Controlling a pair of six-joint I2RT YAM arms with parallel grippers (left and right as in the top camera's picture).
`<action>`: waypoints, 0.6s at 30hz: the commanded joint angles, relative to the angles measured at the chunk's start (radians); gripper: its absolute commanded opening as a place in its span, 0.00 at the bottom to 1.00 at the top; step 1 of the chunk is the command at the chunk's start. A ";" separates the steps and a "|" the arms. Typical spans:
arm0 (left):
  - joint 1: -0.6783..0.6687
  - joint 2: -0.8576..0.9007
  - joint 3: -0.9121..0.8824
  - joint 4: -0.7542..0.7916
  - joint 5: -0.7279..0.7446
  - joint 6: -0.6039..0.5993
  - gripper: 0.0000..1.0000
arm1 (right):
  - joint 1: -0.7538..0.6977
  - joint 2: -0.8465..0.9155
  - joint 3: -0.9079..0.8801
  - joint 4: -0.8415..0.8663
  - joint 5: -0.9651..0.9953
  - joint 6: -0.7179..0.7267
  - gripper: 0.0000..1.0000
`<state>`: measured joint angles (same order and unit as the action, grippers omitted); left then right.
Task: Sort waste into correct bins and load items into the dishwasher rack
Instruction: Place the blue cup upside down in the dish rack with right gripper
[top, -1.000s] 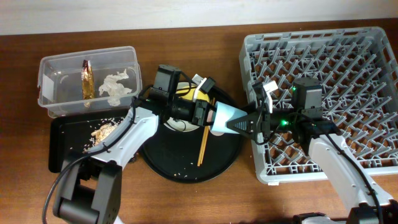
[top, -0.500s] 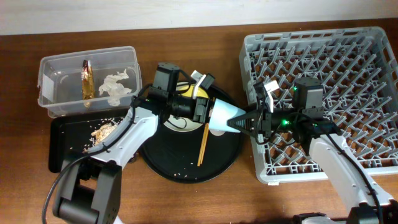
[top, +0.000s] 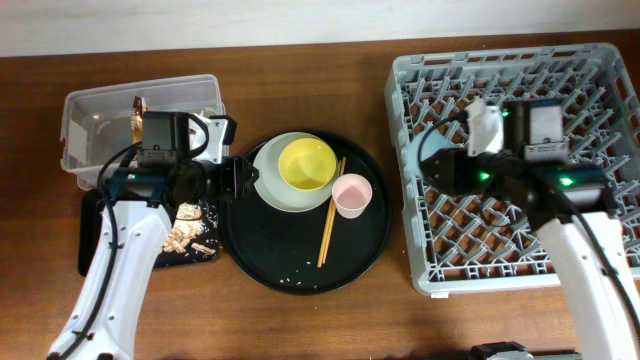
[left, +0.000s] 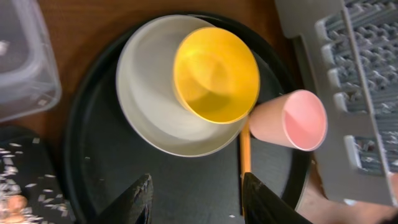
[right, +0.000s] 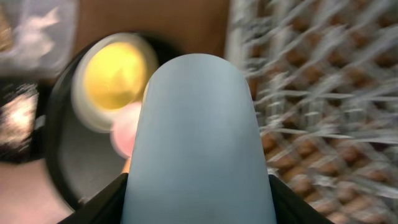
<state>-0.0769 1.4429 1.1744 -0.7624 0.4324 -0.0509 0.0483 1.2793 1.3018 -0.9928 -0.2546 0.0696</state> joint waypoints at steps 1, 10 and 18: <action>0.003 -0.020 0.002 -0.002 -0.056 0.023 0.46 | -0.016 -0.008 0.073 -0.103 0.368 0.010 0.04; 0.003 -0.020 0.002 -0.003 -0.056 0.022 0.46 | -0.352 0.243 0.073 -0.200 0.258 0.040 0.04; 0.003 -0.020 0.002 -0.006 -0.056 0.022 0.46 | -0.351 0.341 0.084 -0.208 0.203 0.040 0.04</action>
<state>-0.0772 1.4395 1.1744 -0.7643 0.3840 -0.0448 -0.3046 1.6119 1.3769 -1.2163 0.0139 0.1051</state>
